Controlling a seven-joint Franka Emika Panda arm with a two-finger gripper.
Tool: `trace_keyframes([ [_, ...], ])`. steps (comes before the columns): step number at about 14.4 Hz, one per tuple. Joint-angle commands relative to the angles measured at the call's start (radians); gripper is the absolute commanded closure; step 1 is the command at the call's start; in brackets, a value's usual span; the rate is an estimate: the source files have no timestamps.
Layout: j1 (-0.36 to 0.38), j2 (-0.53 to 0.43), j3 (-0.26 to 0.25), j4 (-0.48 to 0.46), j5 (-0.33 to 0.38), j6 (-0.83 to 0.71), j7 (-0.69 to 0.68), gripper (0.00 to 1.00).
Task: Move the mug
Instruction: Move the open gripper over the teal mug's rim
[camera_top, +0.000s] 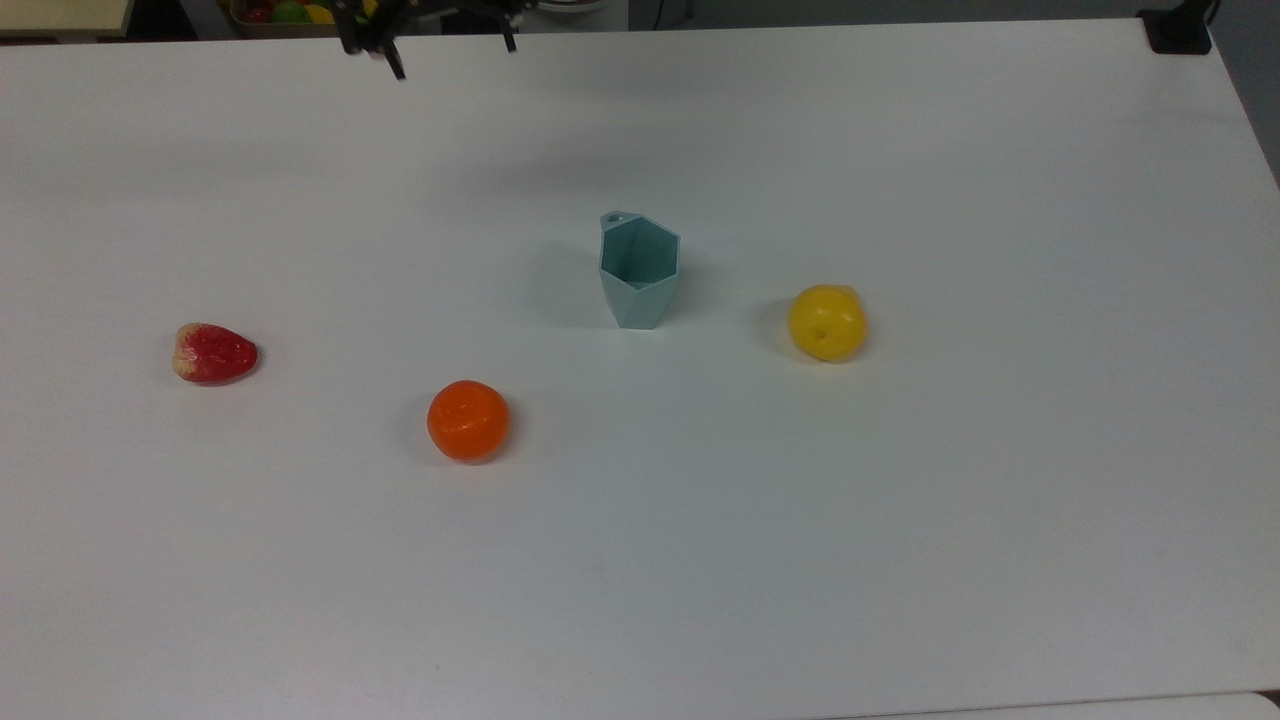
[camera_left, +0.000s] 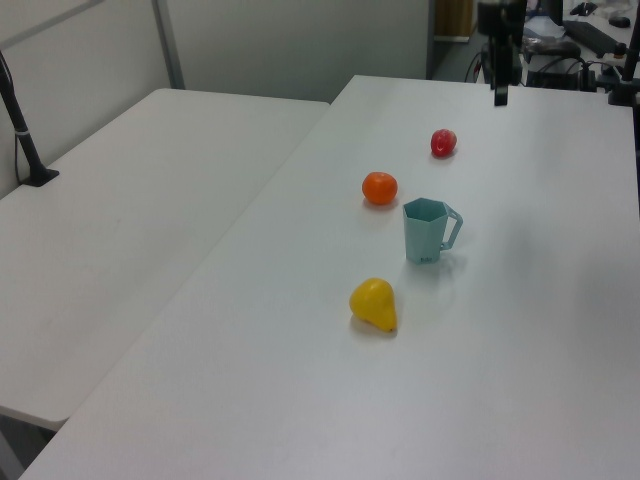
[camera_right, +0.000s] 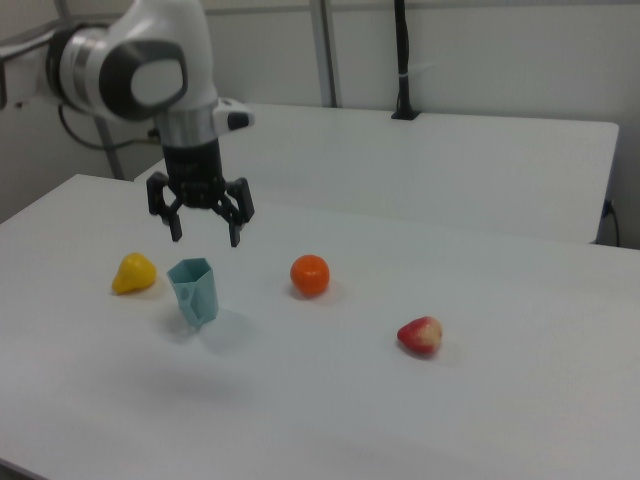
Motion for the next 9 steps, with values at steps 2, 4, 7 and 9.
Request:
trace_keyframes([
  [2,0.055,-0.115,-0.019,-0.297,-0.005,0.244,-0.079,0.00],
  [4,0.086,-0.110,-0.019,-0.333,-0.004,0.261,-0.102,0.00],
  [7,0.113,-0.078,-0.020,-0.347,-0.007,0.313,-0.098,0.00],
  [9,0.130,-0.061,-0.020,-0.351,-0.007,0.315,-0.085,0.00],
])
